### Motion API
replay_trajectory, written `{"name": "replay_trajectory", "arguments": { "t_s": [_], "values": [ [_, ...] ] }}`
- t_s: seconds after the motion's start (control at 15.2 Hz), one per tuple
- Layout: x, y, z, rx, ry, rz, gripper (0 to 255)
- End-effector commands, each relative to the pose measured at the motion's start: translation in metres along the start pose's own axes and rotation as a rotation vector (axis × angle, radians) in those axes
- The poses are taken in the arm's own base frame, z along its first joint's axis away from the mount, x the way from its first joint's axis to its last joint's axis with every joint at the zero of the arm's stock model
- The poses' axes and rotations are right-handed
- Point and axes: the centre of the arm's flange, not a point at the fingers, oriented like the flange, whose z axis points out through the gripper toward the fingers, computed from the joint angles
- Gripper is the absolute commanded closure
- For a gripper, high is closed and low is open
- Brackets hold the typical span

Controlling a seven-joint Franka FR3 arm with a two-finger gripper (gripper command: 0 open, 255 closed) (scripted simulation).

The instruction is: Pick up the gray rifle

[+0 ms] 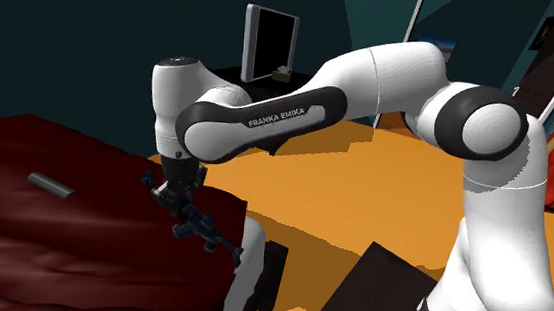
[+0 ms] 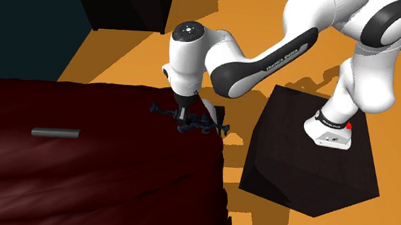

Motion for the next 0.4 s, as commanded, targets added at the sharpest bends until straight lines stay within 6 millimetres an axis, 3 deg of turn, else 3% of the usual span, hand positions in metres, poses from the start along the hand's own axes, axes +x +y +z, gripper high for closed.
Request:
{"name": "replay_trajectory", "arguments": {
  "t_s": [0.0,0.33],
  "values": [
    [0.000,0.000,-0.010,0.000,0.000,0.000,255],
    [0.001,0.001,-0.027,0.000,0.000,0.000,255]
  ]
}}
